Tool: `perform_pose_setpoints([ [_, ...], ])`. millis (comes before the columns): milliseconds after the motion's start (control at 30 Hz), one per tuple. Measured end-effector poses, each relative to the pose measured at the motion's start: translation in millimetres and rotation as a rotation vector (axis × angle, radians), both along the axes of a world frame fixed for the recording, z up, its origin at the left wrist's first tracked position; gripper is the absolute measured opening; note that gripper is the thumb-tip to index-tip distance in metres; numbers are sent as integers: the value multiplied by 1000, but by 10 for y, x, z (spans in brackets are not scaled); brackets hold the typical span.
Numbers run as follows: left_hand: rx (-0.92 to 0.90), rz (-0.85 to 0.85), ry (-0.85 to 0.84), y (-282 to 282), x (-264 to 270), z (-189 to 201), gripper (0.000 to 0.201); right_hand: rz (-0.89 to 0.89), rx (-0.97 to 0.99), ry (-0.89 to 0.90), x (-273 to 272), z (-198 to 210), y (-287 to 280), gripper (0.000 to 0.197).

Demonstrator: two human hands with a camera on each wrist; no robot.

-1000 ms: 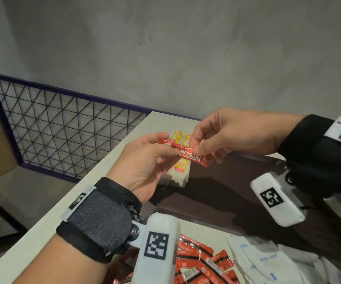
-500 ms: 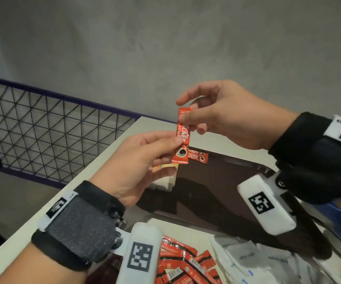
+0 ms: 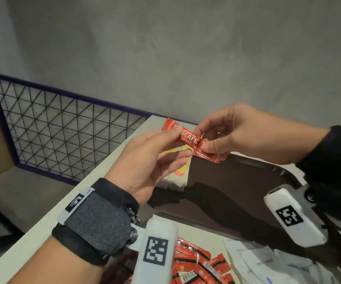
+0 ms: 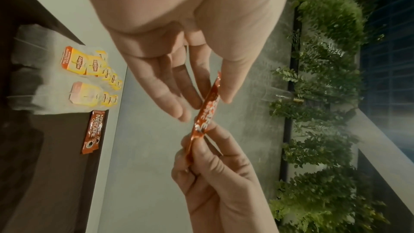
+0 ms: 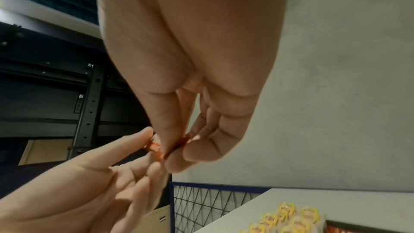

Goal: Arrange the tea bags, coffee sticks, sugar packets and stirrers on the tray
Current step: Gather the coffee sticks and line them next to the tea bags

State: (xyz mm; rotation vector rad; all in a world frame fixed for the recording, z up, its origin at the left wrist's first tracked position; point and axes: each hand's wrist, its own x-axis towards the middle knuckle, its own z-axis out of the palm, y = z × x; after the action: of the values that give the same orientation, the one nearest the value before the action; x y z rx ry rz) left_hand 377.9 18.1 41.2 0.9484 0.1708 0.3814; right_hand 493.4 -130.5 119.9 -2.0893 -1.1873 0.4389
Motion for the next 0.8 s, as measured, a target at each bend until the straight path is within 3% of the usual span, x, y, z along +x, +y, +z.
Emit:
perform_pose_setpoints([
  [133,4,62,19,29,-6,-6,14,-3,11,58,104,87,-41,16],
  [300,-66,114,39,65,17,1,12,-170,18,88,540,122,-76,16],
  [500,-157,141,48,218,25,1,9,-492,-236,64,1238,-480,-254,9],
  [667,-156,153,50,253,54,-18,10,-534,-203,202,1520,-852,-197,17],
  [800,-153,147,51,238,75,-49,13,-553,-202,210,1650,-976,-50,23],
])
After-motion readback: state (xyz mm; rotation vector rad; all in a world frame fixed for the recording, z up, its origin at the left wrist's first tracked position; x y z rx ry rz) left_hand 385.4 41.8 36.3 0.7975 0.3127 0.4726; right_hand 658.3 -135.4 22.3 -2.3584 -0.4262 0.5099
